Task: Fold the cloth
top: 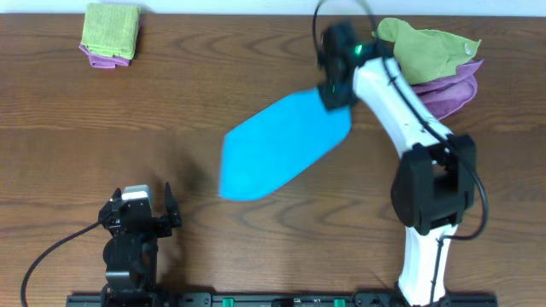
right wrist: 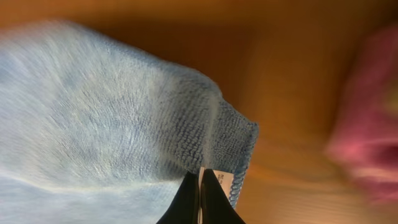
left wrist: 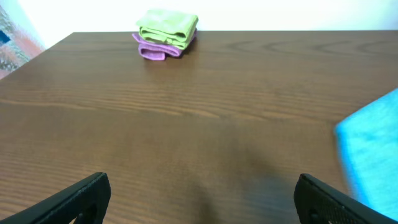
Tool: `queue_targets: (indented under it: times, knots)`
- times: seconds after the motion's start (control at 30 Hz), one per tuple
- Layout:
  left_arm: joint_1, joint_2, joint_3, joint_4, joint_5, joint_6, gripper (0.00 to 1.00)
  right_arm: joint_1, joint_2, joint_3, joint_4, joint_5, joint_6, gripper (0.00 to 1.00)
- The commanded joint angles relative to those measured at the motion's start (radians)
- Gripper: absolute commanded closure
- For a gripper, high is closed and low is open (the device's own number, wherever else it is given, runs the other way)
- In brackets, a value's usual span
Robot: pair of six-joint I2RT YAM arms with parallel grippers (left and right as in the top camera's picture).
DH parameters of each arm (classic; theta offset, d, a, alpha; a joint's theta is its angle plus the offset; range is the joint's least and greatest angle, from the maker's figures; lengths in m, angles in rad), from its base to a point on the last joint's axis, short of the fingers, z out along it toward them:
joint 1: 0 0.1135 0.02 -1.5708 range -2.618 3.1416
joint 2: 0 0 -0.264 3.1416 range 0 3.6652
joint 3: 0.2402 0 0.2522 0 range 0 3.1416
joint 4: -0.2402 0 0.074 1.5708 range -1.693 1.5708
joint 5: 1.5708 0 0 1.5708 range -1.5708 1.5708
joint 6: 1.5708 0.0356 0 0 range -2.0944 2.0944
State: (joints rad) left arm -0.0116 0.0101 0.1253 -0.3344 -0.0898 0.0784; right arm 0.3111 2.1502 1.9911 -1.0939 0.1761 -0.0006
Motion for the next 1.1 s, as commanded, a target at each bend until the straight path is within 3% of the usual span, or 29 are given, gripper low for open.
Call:
queue_targets:
  times: [0.0, 0.13, 0.23, 0.3, 0.33, 0.37, 0.43, 0.63, 0.8, 0.87, 0.9, 0.93, 1.0, 1.07]
  knots:
    - [-0.001, -0.005, -0.022, -0.009, -0.014, -0.007, 0.05, 0.011, -0.018, 0.247, -0.063, 0.129, 0.03, 0.99]
    - [-0.001, -0.005, -0.022, -0.009, -0.014, -0.007, 0.05, 0.074, -0.018, 0.481, -0.149, -0.024, 0.027, 0.99]
    - [-0.001, -0.005, -0.022, -0.009, -0.014, -0.007, 0.05, 0.18, -0.018, 0.545, -0.233, -0.359, -0.041, 0.99]
    - [-0.001, -0.005, -0.022, -0.009, -0.014, -0.007, 0.05, 0.267, -0.018, 0.543, -0.301, -0.541, -0.141, 0.6]
    - [-0.001, -0.005, -0.022, -0.009, -0.014, -0.007, 0.05, 0.306, -0.018, 0.536, -0.327, -0.558, -0.19, 0.32]
    - [-0.001, -0.005, -0.022, -0.009, -0.014, -0.007, 0.05, 0.347, -0.018, 0.53, -0.346, -0.531, -0.229, 0.09]
    - [-0.001, -0.005, -0.022, -0.009, -0.014, -0.007, 0.05, 0.402, -0.018, 0.53, -0.354, -0.413, -0.24, 0.01]
    - [-0.001, -0.005, -0.022, -0.009, -0.014, -0.007, 0.05, 0.391, -0.018, 0.517, -0.352, -0.168, -0.162, 0.01]
    - [-0.001, -0.005, -0.022, -0.009, -0.014, -0.007, 0.05, 0.237, -0.017, 0.396, -0.314, -0.077, -0.092, 0.02]
    - [-0.001, -0.005, -0.022, -0.009, -0.014, -0.007, 0.05, 0.17, -0.016, 0.301, -0.268, -0.08, -0.063, 0.08]
    - [-0.001, -0.005, -0.022, -0.009, -0.014, -0.007, 0.05, 0.141, -0.016, 0.247, -0.235, -0.09, -0.055, 0.16]
    - [-0.001, -0.005, -0.022, -0.009, -0.014, -0.007, 0.05, 0.114, -0.016, 0.192, -0.198, -0.12, -0.056, 0.4]
    - [-0.001, -0.005, -0.022, -0.009, -0.014, -0.007, 0.05, 0.08, -0.016, 0.105, -0.141, -0.181, -0.055, 0.73]
    - [-0.001, -0.005, -0.022, -0.009, -0.014, -0.007, 0.05, 0.065, -0.016, 0.026, -0.082, -0.211, -0.055, 0.9]
